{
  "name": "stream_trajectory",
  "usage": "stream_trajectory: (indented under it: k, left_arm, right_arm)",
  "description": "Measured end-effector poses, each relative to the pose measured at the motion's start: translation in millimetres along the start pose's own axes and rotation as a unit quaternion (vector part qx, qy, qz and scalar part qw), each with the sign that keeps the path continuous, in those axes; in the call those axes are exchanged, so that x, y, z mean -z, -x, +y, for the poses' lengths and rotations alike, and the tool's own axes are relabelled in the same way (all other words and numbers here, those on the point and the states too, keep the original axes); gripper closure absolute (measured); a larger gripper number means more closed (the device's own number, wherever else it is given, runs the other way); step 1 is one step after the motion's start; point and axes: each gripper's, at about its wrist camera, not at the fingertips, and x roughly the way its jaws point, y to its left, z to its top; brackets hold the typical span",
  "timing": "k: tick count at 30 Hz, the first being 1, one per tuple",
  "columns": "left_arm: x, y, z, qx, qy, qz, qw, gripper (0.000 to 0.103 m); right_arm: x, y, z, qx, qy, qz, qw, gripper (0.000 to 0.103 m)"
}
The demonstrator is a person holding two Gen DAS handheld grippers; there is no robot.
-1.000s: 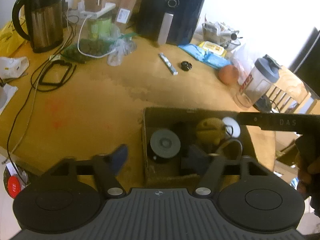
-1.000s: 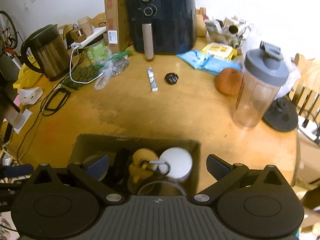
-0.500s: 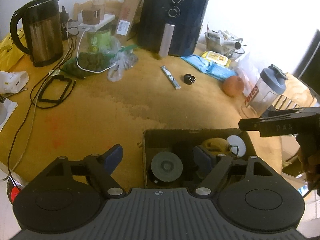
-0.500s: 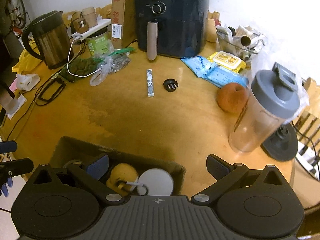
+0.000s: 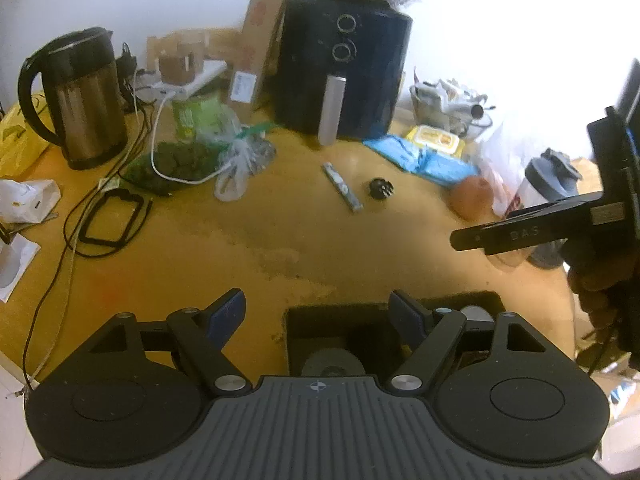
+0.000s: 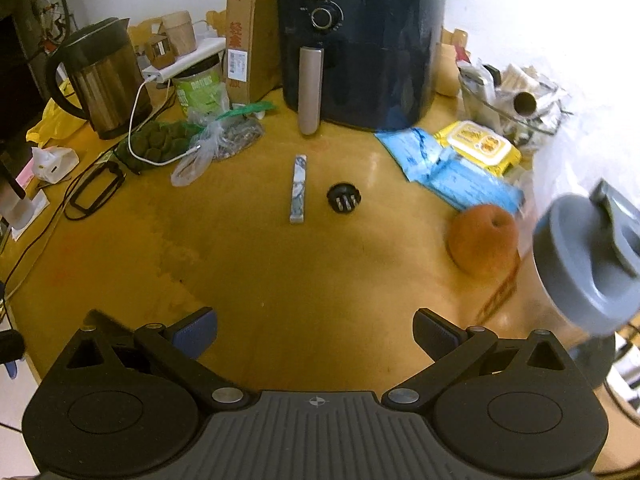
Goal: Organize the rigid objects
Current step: 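Lift both grippers out of the box and move back over the table, then lower the right gripper onto the black round plug and close it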
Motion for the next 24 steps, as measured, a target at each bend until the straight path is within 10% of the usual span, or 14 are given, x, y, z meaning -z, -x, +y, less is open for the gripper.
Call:
stream_trajectory:
  k: [24]
  left_arm:
    - [13, 2, 12, -0.038, 0.054, 0.030, 0.9974, 0.025]
  right_arm:
    - [-45, -106, -17, -0.001, 0.051, -0.037, 0.998, 0.019]
